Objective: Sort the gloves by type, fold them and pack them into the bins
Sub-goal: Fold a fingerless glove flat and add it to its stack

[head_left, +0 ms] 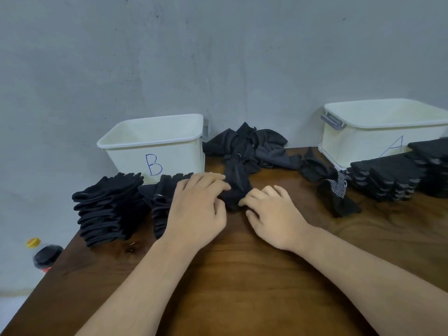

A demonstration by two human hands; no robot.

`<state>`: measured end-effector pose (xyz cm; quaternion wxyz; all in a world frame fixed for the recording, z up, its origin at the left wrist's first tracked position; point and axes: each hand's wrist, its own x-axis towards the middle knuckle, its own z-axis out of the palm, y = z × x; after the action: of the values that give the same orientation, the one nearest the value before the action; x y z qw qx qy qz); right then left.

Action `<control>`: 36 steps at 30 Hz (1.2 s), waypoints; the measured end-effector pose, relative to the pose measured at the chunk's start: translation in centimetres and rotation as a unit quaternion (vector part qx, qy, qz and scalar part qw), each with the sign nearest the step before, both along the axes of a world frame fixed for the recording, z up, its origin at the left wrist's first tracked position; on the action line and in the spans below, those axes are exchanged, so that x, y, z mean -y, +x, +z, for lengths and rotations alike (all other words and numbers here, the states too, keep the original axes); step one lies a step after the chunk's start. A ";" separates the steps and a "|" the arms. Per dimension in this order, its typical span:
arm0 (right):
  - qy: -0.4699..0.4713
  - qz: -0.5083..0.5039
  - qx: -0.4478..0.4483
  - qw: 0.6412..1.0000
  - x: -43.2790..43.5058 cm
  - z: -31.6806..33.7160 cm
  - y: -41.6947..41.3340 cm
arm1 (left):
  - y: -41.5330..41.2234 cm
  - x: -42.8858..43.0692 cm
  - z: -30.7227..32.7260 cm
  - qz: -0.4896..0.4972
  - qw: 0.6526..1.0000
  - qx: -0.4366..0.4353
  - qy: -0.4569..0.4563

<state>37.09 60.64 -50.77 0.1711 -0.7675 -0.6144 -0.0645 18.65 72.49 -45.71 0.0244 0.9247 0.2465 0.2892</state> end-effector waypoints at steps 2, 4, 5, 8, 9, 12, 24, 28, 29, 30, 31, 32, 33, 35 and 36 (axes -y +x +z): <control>0.008 0.010 -0.019 1.000 2.7 -0.2 0.0 | 0.2 0.7 -0.2 -0.036 0.999 0.004 -0.008; 0.010 0.023 -0.042 0.999 5.2 -0.1 -0.1 | 0.6 1.6 -0.7 -0.089 0.995 -0.012 -0.034; 0.014 0.030 -0.052 0.998 6.5 0.0 -0.1 | 0.8 2.1 -1.0 -0.117 0.991 -0.029 -0.057; 0.051 0.042 -0.091 0.994 9.4 0.5 -0.6 | 1.6 3.5 -2.2 -0.166 0.973 -0.086 -0.133; 0.068 0.043 -0.104 0.991 10.0 0.7 -0.7 | 1.9 3.8 -2.6 -0.174 0.968 -0.102 -0.148; 0.093 0.031 -0.104 0.990 10.3 1.4 -0.4 | 2.6 4.0 -3.7 -0.198 0.955 -0.143 -0.169; 0.006 -0.083 -0.054 0.995 10.1 1.0 2.1 | 2.4 4.1 -3.4 -0.168 0.938 -0.250 -0.174; 0.057 -0.099 -0.092 0.989 9.7 1.0 2.5 | 2.3 4.5 -3.0 -0.163 0.938 -0.272 -0.141; 0.065 -0.100 -0.100 0.988 9.1 0.8 2.9 | 2.2 4.5 -2.8 -0.161 0.939 -0.273 -0.132; 0.072 -0.101 -0.103 0.987 8.5 0.6 3.4 | 2.2 4.5 -2.7 -0.160 0.940 -0.274 -0.126; 0.076 -0.104 -0.095 0.987 7.7 0.4 4.0 | 2.1 4.5 -2.6 -0.159 0.941 -0.273 -0.122; 0.079 -0.110 -0.071 0.988 6.9 0.1 4.7 | 2.2 4.5 -2.6 -0.158 0.942 -0.271 -0.116; 0.079 -0.120 -0.031 0.989 6.0 0.0 5.3 | 2.1 4.4 -2.6 -0.158 0.943 -0.270 -0.111; 0.063 -0.153 0.057 0.984 4.1 0.1 6.4 | 2.2 4.1 -2.6 -0.163 0.944 -0.265 -0.111; 0.040 -0.169 0.088 0.981 3.1 0.4 6.8 | 2.1 4.0 -2.6 -0.166 0.943 -0.262 -0.116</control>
<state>43.87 57.52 -50.37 0.1335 -0.8439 -0.4858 -0.1846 20.78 68.45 -48.33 0.1141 0.9863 0.1188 -0.0024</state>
